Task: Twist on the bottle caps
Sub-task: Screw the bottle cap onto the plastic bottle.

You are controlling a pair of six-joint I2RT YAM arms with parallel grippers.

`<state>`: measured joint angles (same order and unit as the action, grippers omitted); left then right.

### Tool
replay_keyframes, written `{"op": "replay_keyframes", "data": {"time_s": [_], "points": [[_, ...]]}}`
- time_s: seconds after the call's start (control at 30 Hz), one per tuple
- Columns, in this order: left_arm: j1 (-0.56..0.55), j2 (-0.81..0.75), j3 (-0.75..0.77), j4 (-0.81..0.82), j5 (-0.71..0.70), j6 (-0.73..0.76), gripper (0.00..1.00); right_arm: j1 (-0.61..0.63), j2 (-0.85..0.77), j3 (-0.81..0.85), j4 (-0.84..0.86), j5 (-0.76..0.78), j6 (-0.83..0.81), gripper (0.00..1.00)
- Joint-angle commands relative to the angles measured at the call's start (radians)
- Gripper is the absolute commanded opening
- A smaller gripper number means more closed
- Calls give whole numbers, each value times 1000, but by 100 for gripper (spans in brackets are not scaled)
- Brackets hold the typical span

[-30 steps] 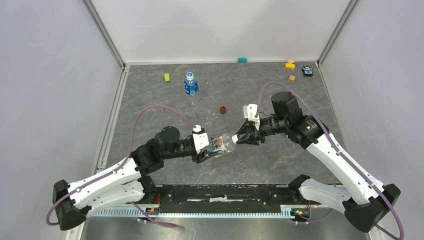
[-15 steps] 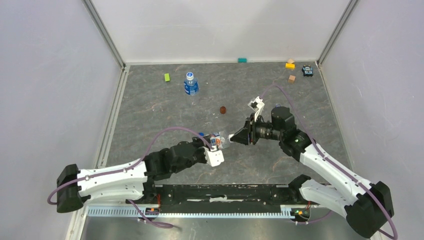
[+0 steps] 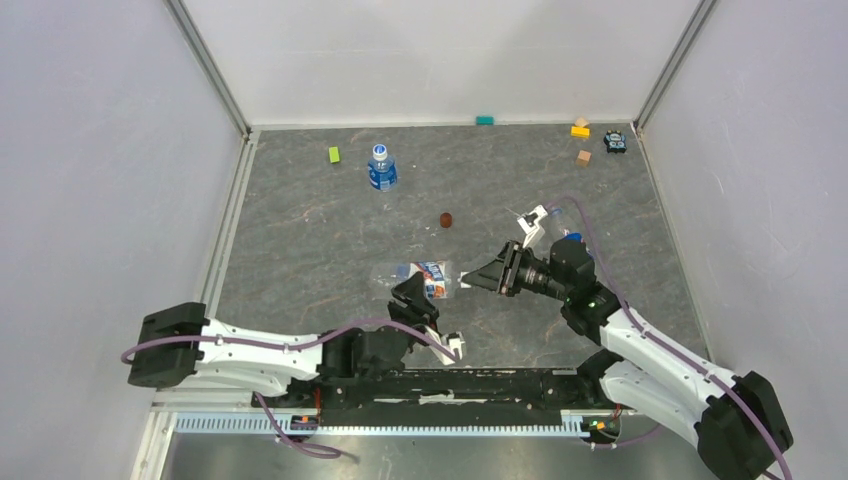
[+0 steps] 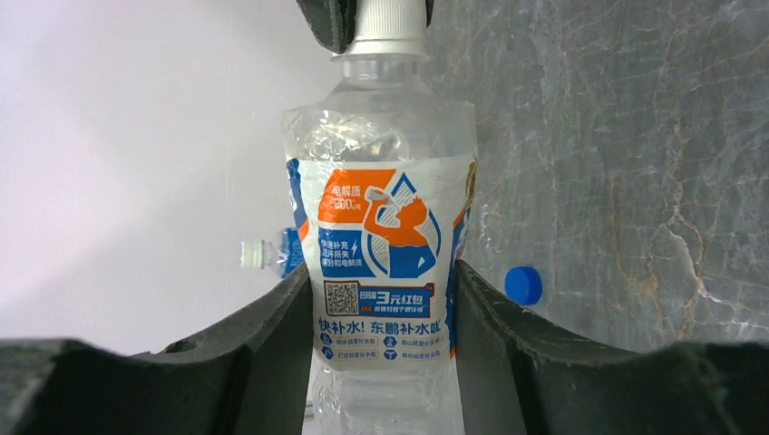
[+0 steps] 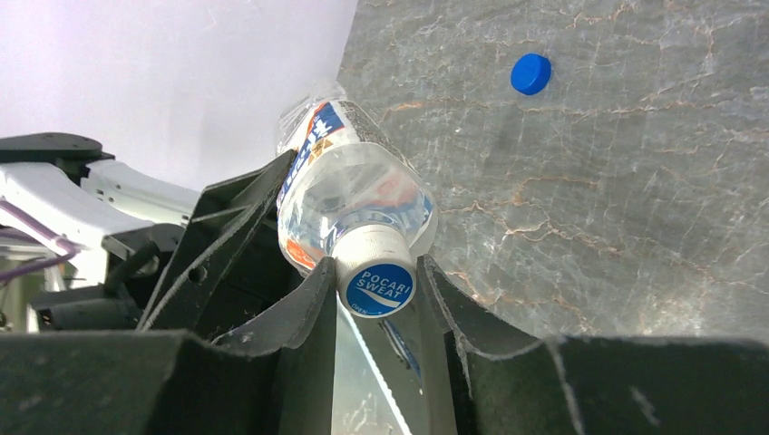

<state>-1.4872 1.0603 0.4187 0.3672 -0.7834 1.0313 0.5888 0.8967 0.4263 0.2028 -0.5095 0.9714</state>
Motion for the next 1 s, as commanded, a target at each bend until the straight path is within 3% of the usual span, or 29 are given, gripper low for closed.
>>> {"op": "replay_keyframes", "data": {"time_s": [0.0,0.07,0.2,0.33,0.43,0.53,0.67,0.87,0.97], "points": [[-90,28,51,457,144,166,2,33,14,-39,63,0,119,0],[-91,30,49,429,115,119,2,32,7,-20,62,8,70,3],[-70,-28,60,182,88,-110,2,20,1,94,-30,14,-143,33],[-12,-148,45,-55,153,-366,2,15,-14,251,-187,69,-441,55],[64,-237,49,-214,254,-541,2,14,-38,366,-309,112,-680,64],[154,-300,50,-294,380,-664,2,14,-76,426,-348,93,-879,67],[260,-284,104,-395,567,-766,2,13,-111,477,-388,-72,-1124,67],[418,-224,177,-409,927,-865,2,13,-79,571,-666,-328,-1472,66],[477,-215,193,-395,1077,-899,2,14,-82,571,-770,-375,-1578,66]]}}
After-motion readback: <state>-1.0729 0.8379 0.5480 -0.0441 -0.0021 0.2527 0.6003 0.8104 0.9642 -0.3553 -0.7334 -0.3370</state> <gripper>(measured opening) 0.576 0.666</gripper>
